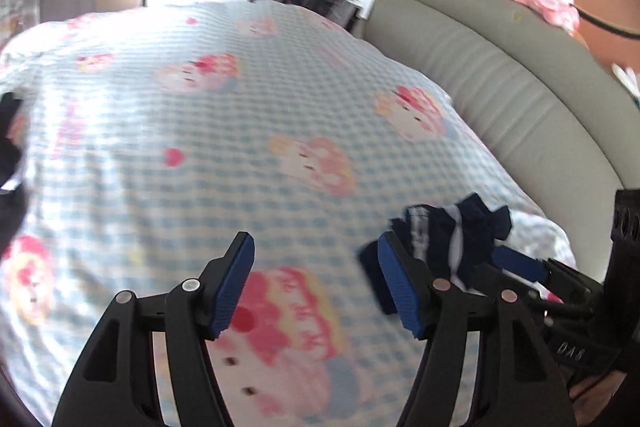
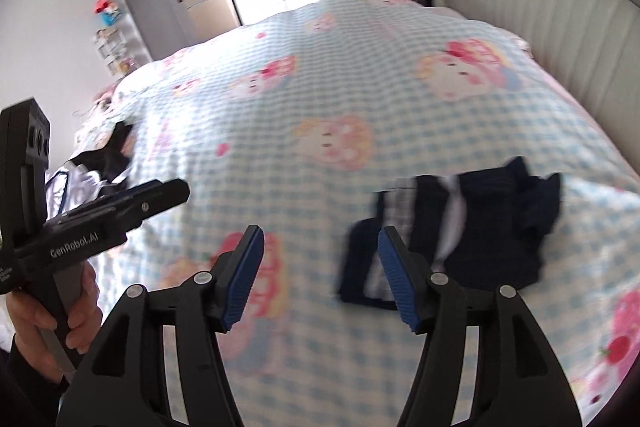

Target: Fold clothes

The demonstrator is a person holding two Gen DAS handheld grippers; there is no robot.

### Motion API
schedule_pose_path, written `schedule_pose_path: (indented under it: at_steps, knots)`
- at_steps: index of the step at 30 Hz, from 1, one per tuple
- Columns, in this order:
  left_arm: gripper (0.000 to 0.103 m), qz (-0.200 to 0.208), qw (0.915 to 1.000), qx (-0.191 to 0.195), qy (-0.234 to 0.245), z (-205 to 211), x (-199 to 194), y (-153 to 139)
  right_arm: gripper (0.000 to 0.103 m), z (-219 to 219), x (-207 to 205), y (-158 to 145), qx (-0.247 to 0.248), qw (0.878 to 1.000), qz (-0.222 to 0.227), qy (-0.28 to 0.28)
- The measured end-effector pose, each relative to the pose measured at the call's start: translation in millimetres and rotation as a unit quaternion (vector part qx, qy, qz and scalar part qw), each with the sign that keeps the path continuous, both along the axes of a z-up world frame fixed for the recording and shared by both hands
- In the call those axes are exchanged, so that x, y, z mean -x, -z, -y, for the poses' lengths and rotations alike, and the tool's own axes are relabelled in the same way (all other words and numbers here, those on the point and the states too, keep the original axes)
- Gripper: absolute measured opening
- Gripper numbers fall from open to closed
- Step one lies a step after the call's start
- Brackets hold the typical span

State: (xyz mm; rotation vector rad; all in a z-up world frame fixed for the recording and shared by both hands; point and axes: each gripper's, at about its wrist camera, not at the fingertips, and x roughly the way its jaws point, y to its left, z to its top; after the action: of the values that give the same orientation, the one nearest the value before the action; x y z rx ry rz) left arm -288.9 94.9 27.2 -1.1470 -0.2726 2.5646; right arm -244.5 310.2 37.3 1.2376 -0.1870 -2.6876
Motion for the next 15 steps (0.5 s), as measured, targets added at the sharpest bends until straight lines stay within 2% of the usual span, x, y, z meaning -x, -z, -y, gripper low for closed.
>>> schedule_pose_path:
  at_steps: [3,7,12,15]
  knots:
    - [0.072,-0.010,0.9991,0.029,-0.028,31,-13,-9,0.062,33,-5,-2,-0.010,1.000,-0.003,-0.009]
    - [0.080,-0.021,0.9959,0.061,-0.063,66,-35,-17,0.073,71,-18,-7,-0.034,0.999,-0.012,-0.011]
    - [0.083,-0.023,0.9908,0.092,-0.096,103,-79,-21,0.078,111,-51,-13,-0.066,0.997,-0.030,-0.009]
    - [0.083,-0.024,0.9880,0.107,-0.108,119,-113,-20,0.086,129,-76,-17,-0.077,0.996,-0.040,-0.006]
